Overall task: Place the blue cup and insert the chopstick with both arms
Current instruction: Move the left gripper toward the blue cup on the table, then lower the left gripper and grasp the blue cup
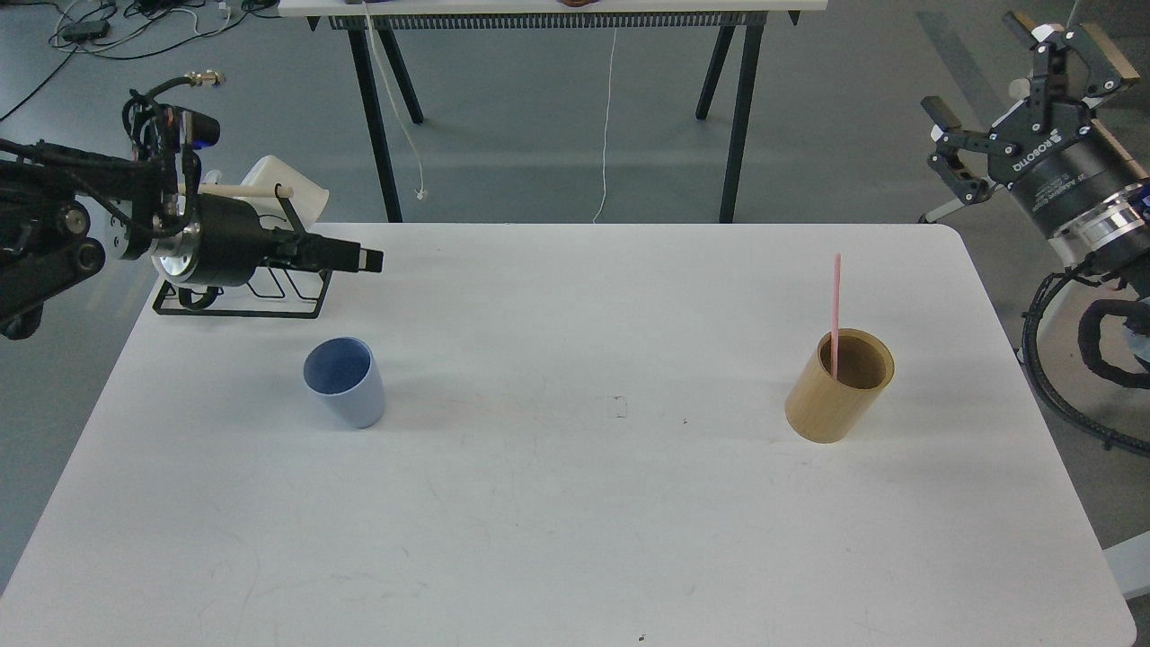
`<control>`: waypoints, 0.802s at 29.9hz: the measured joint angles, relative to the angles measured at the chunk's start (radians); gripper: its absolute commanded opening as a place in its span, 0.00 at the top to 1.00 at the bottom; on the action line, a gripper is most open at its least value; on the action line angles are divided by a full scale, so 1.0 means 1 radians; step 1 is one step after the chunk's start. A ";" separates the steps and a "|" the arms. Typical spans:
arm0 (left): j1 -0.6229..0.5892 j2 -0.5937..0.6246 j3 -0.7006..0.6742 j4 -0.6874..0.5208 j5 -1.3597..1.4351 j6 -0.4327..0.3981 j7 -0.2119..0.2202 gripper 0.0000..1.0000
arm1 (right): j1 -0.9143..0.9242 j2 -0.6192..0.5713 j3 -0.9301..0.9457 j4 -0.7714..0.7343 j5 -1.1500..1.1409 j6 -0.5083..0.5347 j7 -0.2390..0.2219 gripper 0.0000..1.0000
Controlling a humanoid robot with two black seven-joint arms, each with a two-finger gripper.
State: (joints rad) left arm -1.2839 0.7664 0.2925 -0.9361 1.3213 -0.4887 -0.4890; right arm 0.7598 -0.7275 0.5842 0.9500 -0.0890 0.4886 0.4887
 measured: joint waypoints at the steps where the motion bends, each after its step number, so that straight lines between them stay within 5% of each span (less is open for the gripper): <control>1: 0.001 -0.001 0.014 0.004 0.039 0.000 0.000 0.00 | -0.001 0.000 -0.001 0.000 0.000 0.000 0.000 0.06; 18: 0.150 -0.094 0.032 0.160 0.116 0.000 0.000 0.04 | -0.010 -0.001 -0.004 -0.001 -0.002 0.000 0.000 0.06; 21: 0.157 -0.116 0.032 0.188 0.116 0.000 0.000 0.14 | -0.016 -0.002 -0.004 0.000 -0.002 0.000 0.000 0.06; 24: 0.158 -0.132 0.032 0.212 0.115 0.016 0.000 0.35 | -0.025 -0.002 -0.003 0.001 -0.002 0.000 0.000 0.06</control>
State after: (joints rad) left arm -1.1255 0.6344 0.3241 -0.7244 1.4361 -0.4727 -0.4887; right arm 0.7347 -0.7299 0.5815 0.9508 -0.0906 0.4886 0.4887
